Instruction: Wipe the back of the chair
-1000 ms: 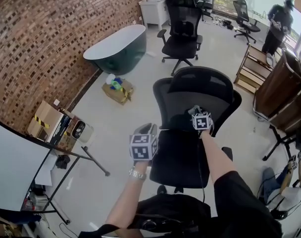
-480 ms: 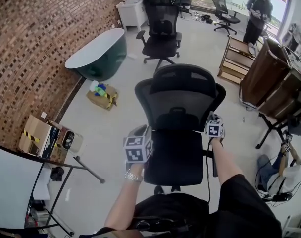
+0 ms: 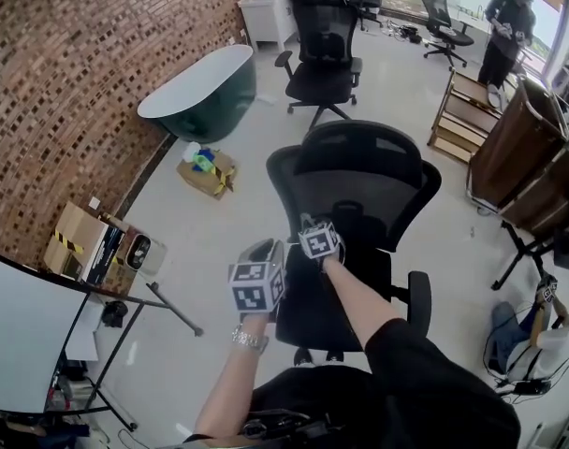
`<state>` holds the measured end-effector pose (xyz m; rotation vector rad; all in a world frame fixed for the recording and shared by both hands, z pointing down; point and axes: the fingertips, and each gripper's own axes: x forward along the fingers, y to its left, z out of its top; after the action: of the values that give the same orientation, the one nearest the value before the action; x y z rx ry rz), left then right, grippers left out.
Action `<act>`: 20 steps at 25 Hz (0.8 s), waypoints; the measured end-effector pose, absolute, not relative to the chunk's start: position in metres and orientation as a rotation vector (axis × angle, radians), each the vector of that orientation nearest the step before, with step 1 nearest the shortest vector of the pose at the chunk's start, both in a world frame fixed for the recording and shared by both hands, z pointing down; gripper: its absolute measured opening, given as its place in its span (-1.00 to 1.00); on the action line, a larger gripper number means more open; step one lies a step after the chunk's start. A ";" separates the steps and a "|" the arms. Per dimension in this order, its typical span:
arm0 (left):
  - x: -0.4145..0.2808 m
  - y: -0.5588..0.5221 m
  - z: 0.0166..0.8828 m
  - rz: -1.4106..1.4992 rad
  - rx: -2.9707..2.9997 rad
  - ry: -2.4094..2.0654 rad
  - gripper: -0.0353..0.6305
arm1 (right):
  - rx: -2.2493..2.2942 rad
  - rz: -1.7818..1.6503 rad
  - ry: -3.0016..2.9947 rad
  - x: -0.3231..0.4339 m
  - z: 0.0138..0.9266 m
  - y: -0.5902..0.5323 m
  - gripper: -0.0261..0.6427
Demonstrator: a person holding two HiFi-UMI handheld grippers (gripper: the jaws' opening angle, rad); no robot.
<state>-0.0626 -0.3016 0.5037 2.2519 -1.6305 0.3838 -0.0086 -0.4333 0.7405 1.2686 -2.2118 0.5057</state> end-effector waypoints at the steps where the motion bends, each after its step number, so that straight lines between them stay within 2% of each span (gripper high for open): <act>1: -0.066 -0.299 0.505 0.390 2.243 -1.639 -0.71 | 1.257 0.491 -2.180 -0.005 0.746 -0.438 -0.78; 4: -0.076 -0.293 0.511 0.394 2.217 -1.661 -0.71 | 1.312 0.463 -2.094 0.036 0.756 -0.456 -0.78; 10: -0.088 -0.298 0.522 0.363 2.188 -1.656 -0.71 | 1.509 0.534 -1.887 0.180 0.781 -0.460 -0.78; 17: -0.063 -0.310 0.524 0.364 2.237 -1.573 -0.71 | 1.864 0.469 -1.595 0.379 0.748 -0.419 -0.78; 20: -0.042 -0.309 0.528 0.363 2.274 -1.516 -0.71 | 1.968 0.528 -1.544 0.426 0.733 -0.394 -0.78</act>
<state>-0.0424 -0.3092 0.5277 2.2742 -1.5157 0.3627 0.4258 -0.3945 0.7328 1.9685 -1.5436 0.5282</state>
